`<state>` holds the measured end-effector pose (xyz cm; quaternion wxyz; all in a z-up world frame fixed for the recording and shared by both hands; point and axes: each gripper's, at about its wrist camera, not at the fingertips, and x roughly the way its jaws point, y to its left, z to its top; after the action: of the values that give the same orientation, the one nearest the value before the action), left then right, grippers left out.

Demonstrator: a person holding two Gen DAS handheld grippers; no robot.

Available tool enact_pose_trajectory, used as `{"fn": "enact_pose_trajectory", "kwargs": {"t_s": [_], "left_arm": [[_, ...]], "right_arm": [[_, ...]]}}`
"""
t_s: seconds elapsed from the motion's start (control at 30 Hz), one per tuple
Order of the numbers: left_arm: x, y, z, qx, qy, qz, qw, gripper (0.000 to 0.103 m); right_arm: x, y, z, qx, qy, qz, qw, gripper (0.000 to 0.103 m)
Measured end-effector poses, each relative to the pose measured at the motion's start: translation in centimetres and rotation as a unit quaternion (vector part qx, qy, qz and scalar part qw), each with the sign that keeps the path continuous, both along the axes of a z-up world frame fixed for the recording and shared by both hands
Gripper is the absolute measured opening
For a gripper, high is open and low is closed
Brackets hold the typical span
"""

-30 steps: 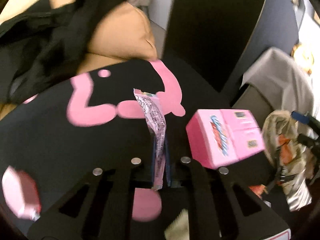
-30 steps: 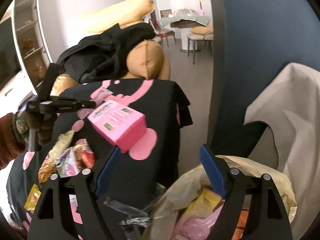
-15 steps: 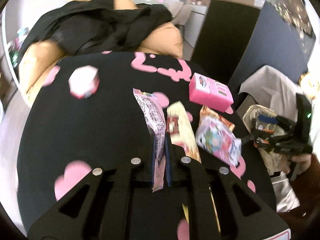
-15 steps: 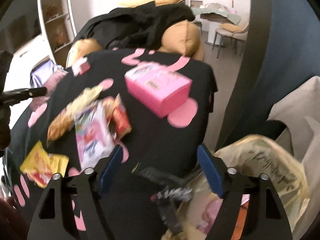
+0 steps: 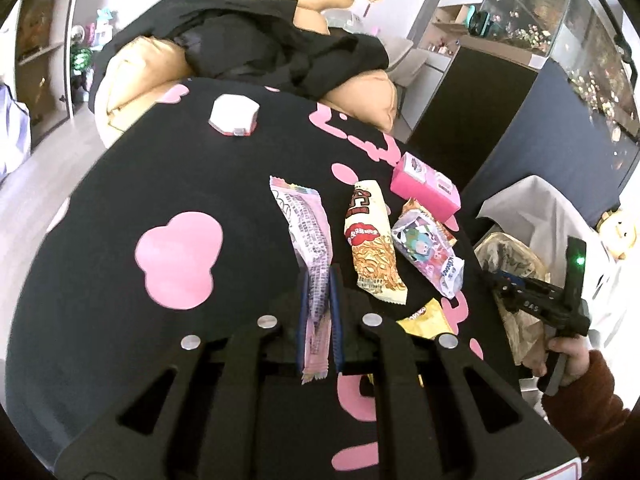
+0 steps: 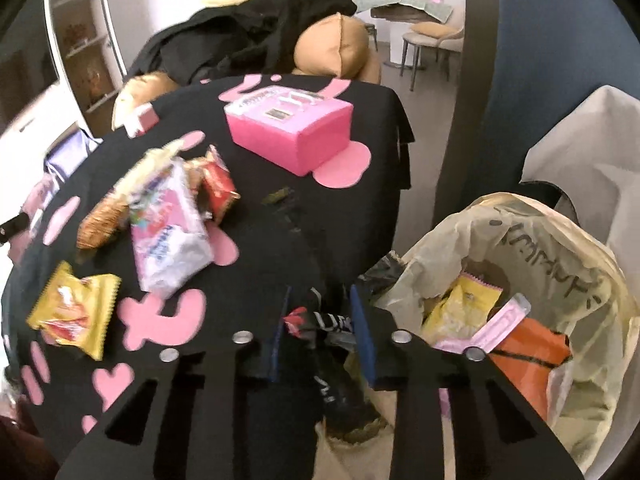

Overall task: Collect trash
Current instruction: 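Grasp the black wrapper with the right tool and lift it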

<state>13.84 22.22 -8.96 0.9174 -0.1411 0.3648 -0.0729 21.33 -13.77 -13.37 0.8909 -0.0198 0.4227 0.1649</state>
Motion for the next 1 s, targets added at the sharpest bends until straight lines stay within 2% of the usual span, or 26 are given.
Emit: {"fn": "enact_pose_trajectory", "kwargs": {"t_s": [0.27,0.43,0.53,0.63,0.7,1.0], "left_arm": [[-2.0,0.1,0.7,-0.001,-0.01,0.009,0.9999,0.008],[-2.5,-0.9,-0.2,-0.004,0.0,0.003,1.0,0.008],[-2.5,-1.5,-0.9,0.001,0.01,0.0,0.9999,0.008],[-2.6,-2.0,-1.6,0.009,0.017,-0.003,0.9998,0.008],[-2.5,-2.0,-2.0,0.006,0.022,-0.003,0.9997,0.008],[-2.5,-2.1,-2.6,-0.001,0.029,-0.004,0.9996,0.009]], "right_arm": [[-4.5,2.7,2.4,0.043,-0.014,0.062,0.997,0.021],[-7.3,5.7,2.2,0.086,0.006,0.127,0.988,0.021],[-8.4,7.0,1.5,0.08,0.014,0.148,0.986,0.021],[-8.8,7.4,0.7,0.055,0.021,0.147,0.987,0.025],[-9.2,7.3,0.4,0.05,0.027,0.146,0.988,0.037],[-9.5,5.8,-0.8,0.049,0.04,0.126,0.99,0.041]]}}
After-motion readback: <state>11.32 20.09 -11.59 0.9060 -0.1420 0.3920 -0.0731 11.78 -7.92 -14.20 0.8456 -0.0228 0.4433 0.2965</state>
